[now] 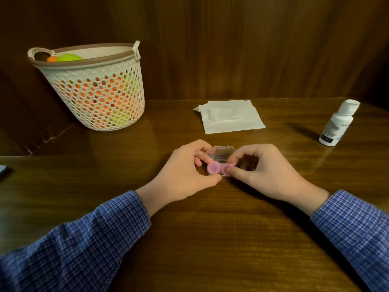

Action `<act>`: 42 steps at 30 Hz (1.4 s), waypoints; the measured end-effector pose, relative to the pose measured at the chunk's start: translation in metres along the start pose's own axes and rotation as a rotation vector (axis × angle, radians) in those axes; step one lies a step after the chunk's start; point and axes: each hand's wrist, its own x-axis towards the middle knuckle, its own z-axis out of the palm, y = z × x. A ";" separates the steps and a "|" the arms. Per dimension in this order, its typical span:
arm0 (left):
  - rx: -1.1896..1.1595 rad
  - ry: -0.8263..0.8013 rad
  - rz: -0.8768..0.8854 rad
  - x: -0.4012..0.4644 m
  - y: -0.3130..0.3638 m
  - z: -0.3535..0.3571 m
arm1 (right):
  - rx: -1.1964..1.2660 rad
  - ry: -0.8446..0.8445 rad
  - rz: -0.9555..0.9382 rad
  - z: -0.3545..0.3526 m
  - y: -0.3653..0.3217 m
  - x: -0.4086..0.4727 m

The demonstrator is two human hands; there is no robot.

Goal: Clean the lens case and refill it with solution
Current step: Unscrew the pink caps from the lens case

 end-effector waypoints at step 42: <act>0.078 0.039 0.032 0.001 0.008 0.002 | 0.092 -0.037 0.049 -0.006 0.019 0.013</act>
